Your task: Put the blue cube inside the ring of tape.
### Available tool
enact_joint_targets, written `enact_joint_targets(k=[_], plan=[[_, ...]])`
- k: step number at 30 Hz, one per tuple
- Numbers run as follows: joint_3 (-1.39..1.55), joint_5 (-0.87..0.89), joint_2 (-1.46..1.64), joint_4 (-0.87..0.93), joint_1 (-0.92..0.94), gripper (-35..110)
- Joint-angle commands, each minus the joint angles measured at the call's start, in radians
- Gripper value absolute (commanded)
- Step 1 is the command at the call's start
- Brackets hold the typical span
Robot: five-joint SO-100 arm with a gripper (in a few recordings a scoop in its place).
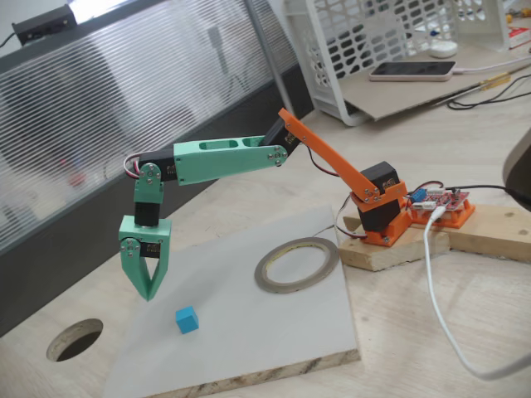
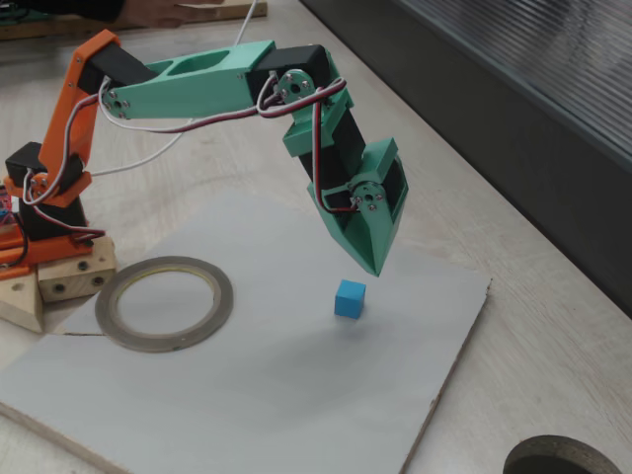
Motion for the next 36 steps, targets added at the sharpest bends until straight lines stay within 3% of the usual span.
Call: enact_joint_targets(k=[1, 7, 12, 26, 36], plan=[[-0.02, 0.006, 0.028, 0.017, -0.014, 0], [-0.02, 0.008, 0.028, 0.031, -0.014, 0], [-0.031, 0.006, 0.028, 0.175, -0.014, 2], [-0.021, 0.008, 0.028, 0.288, -0.012, 57], [-0.021, 0.006, 0.014, 0.29, -0.012, 61]])
